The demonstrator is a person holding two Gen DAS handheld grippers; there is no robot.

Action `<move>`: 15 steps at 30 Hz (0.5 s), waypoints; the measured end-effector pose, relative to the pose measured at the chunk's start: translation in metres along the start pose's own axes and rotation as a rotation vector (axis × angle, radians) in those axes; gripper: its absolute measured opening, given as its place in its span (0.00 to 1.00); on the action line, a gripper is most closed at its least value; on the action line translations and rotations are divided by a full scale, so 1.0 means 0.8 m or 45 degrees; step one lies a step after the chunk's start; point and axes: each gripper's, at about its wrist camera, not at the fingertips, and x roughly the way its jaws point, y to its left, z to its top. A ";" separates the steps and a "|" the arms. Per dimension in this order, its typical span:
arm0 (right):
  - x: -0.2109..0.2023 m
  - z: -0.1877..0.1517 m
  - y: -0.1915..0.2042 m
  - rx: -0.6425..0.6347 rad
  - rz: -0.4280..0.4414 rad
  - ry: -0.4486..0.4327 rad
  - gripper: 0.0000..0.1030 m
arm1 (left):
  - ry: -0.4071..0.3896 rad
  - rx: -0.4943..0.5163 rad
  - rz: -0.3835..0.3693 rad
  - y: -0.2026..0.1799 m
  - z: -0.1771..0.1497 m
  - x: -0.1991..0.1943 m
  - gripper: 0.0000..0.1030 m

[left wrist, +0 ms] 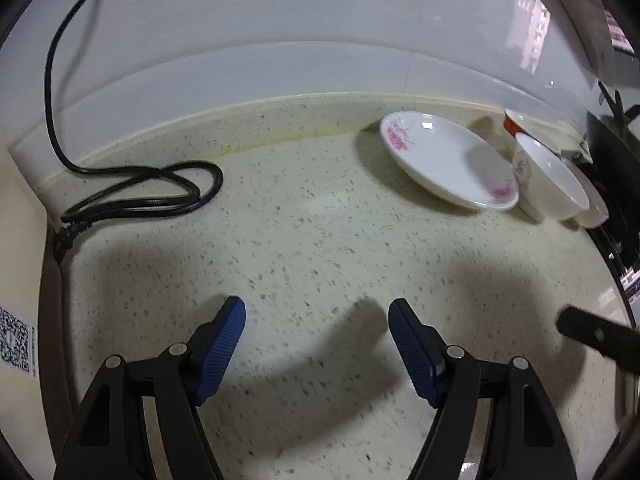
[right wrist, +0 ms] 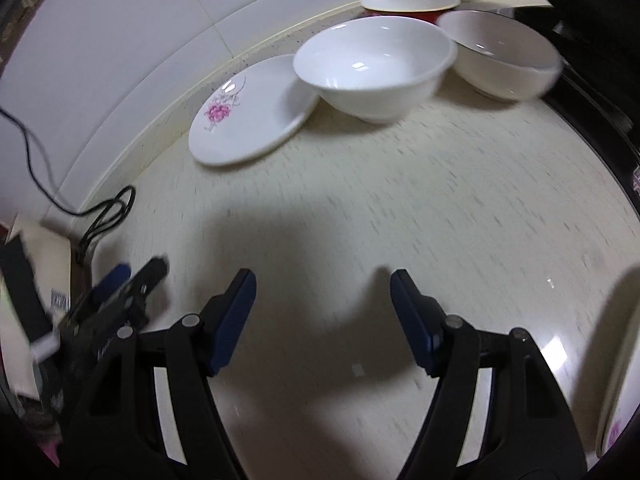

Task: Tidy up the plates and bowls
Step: 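Move both tools back toward the remaining plate and white bowls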

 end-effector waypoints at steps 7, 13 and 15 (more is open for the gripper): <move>0.036 0.050 0.020 0.053 -0.004 -0.034 0.70 | -0.003 0.026 -0.007 -0.007 -0.002 0.002 0.85; 0.058 0.090 0.037 0.121 -0.019 -0.076 0.73 | 0.008 0.036 -0.068 -0.009 0.002 0.008 0.95; 0.064 0.098 0.045 0.118 -0.016 -0.079 0.73 | 0.000 0.010 -0.120 -0.004 0.002 0.007 0.97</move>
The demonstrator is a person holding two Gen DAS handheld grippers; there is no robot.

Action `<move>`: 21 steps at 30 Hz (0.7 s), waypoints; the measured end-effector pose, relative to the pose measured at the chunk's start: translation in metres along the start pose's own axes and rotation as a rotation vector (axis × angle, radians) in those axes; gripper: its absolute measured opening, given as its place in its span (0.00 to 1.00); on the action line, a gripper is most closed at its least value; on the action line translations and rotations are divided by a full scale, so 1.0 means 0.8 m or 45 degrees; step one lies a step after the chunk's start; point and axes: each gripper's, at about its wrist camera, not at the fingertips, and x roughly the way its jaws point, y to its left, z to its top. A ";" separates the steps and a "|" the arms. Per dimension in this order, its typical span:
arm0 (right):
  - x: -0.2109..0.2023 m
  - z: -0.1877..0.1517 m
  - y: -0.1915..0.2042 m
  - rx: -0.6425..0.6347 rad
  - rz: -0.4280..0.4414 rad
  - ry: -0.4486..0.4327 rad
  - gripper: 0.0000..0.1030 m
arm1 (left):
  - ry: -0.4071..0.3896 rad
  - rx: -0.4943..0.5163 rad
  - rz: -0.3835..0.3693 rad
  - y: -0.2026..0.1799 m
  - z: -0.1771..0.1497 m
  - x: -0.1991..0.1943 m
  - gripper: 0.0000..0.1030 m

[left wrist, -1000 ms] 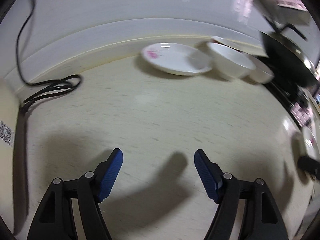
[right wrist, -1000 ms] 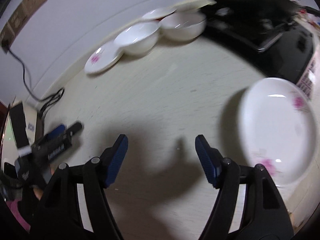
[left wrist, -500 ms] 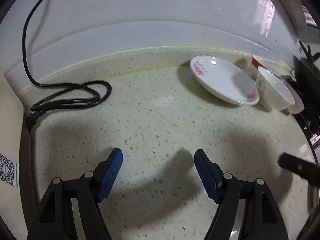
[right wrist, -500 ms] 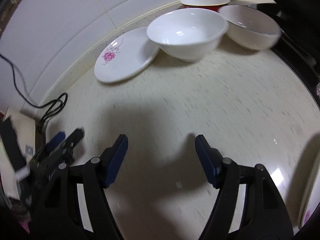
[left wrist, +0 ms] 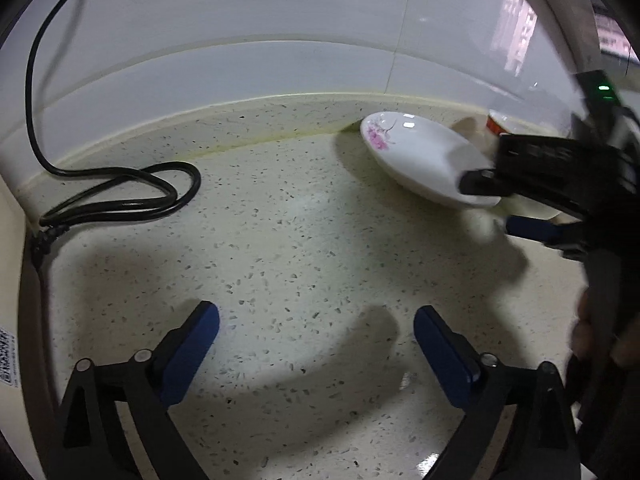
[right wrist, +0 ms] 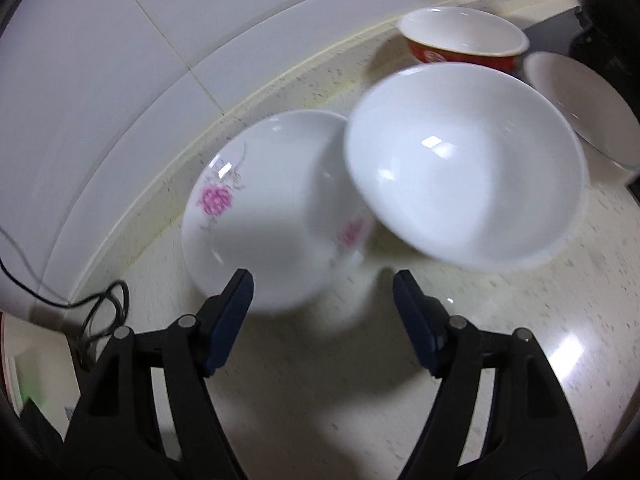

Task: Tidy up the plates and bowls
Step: 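Move both tools back toward the remaining plate and white bowls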

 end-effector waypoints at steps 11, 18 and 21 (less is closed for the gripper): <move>0.027 0.020 0.028 -0.033 -0.036 -0.038 0.78 | -0.057 -0.115 -0.146 0.019 -0.004 -0.010 1.00; 0.017 0.010 0.018 -0.110 -0.089 -0.090 0.44 | -0.062 -0.125 -0.157 0.021 -0.007 -0.013 1.00; 0.010 0.004 0.008 -0.122 -0.064 -0.079 0.30 | -0.062 -0.124 -0.157 0.023 -0.007 -0.014 1.00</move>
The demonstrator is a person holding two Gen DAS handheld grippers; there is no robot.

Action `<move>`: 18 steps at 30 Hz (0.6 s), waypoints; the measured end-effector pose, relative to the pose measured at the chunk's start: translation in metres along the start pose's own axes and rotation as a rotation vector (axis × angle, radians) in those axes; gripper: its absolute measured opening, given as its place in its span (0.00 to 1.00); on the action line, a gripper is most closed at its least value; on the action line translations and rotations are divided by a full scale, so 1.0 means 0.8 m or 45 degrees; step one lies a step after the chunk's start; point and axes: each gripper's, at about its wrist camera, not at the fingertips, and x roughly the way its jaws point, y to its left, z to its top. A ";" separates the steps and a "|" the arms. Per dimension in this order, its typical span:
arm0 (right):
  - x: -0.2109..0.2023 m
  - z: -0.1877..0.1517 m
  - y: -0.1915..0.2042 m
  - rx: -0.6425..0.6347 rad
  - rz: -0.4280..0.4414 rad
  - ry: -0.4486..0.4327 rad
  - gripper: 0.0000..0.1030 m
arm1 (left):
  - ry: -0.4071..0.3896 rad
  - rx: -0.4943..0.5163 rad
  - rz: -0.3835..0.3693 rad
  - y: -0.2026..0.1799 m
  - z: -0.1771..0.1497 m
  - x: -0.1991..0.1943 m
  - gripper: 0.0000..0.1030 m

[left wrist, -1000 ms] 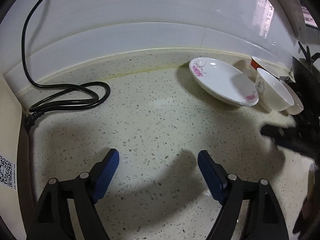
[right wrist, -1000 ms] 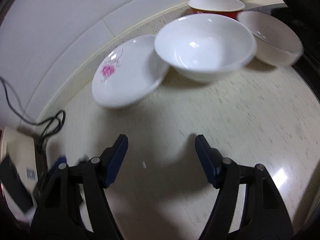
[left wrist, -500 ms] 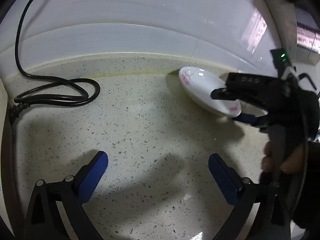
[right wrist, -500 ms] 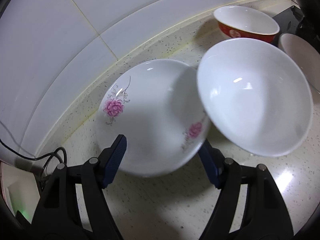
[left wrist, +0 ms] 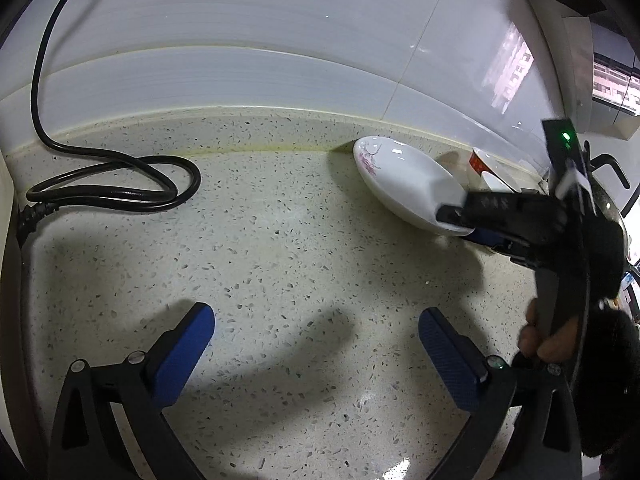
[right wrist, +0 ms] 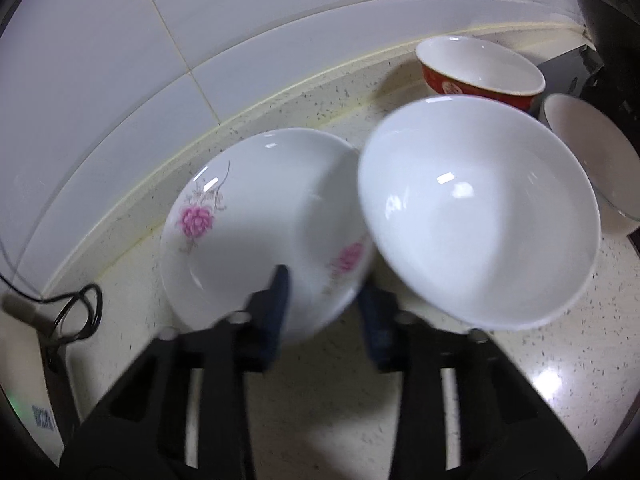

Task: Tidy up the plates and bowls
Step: 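Move both tools back toward the remaining plate and white bowls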

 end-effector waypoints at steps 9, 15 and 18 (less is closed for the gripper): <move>-0.022 -0.039 0.022 -0.086 0.194 0.075 0.30 | -0.011 -0.024 -0.029 0.005 0.000 -0.003 1.00; -0.029 -0.053 0.024 -0.081 0.313 0.153 0.33 | -0.012 -0.024 -0.027 0.008 0.000 -0.007 1.00; -0.035 -0.052 0.008 -0.042 0.306 0.140 0.34 | -0.012 -0.025 -0.030 0.007 0.000 -0.007 1.00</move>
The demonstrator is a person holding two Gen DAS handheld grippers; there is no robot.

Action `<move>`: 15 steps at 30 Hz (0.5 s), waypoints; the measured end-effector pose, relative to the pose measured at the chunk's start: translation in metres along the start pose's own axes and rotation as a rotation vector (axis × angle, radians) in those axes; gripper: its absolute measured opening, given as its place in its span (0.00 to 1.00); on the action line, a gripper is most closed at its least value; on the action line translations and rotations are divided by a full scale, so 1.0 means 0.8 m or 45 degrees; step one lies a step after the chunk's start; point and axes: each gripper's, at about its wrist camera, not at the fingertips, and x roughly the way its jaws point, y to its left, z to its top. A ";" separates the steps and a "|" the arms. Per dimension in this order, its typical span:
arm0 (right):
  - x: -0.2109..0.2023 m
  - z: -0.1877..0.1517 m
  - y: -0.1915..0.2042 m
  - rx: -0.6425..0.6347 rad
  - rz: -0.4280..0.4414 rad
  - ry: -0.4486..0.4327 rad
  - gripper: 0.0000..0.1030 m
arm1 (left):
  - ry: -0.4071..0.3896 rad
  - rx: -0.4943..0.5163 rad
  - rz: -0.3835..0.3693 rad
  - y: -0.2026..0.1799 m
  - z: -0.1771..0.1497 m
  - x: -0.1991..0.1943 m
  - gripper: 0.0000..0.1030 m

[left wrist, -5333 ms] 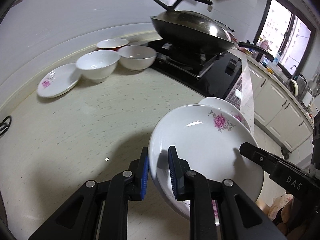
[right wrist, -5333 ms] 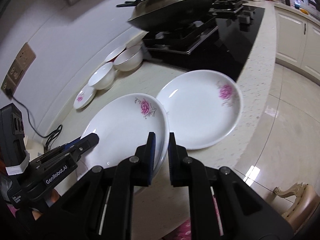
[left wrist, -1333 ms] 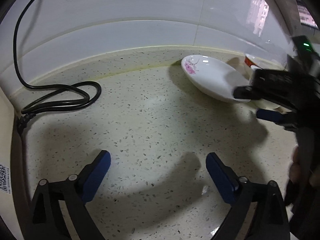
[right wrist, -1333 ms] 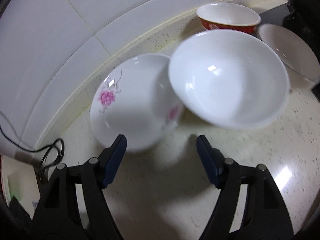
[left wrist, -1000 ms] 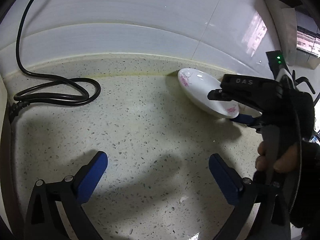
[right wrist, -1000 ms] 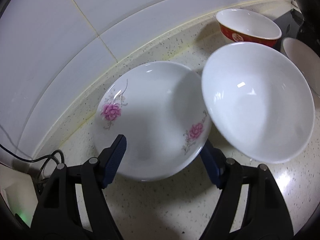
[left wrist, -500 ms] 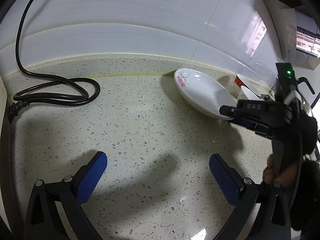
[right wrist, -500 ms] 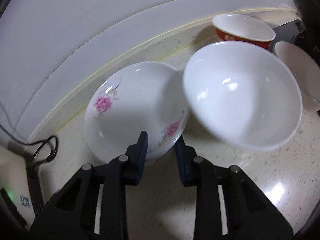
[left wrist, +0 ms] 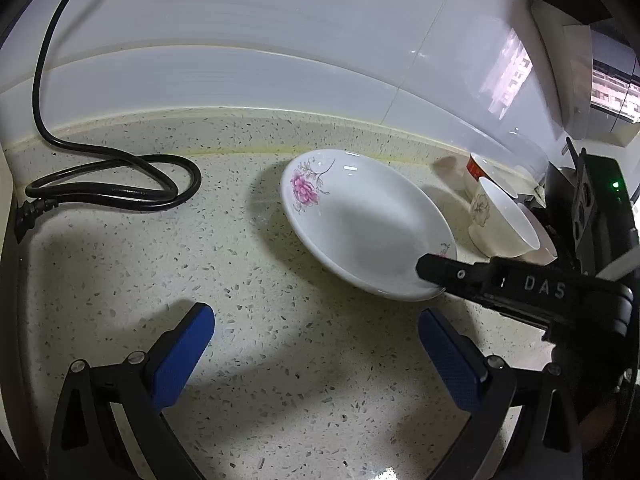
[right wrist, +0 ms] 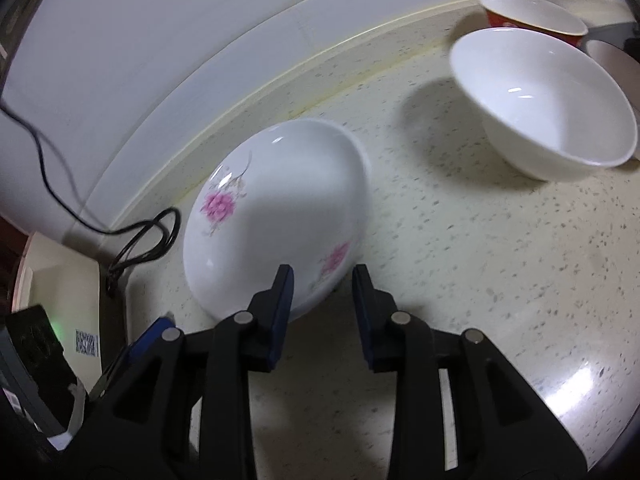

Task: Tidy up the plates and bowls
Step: 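Move both tools back toward the remaining plate and white bowls, then grasp the last rose-print plate rim with the right tool while the left tool grasps it too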

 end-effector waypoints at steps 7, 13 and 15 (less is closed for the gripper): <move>0.013 0.044 -0.012 0.029 -0.040 -0.035 0.34 | 0.007 0.007 -0.003 0.000 0.001 0.003 1.00; 0.023 0.030 0.018 -0.198 -0.087 -0.111 0.34 | 0.029 0.040 0.014 -0.005 0.003 0.008 1.00; 0.016 0.023 0.008 -0.231 -0.090 -0.145 0.34 | 0.031 0.028 -0.004 -0.003 0.005 0.008 1.00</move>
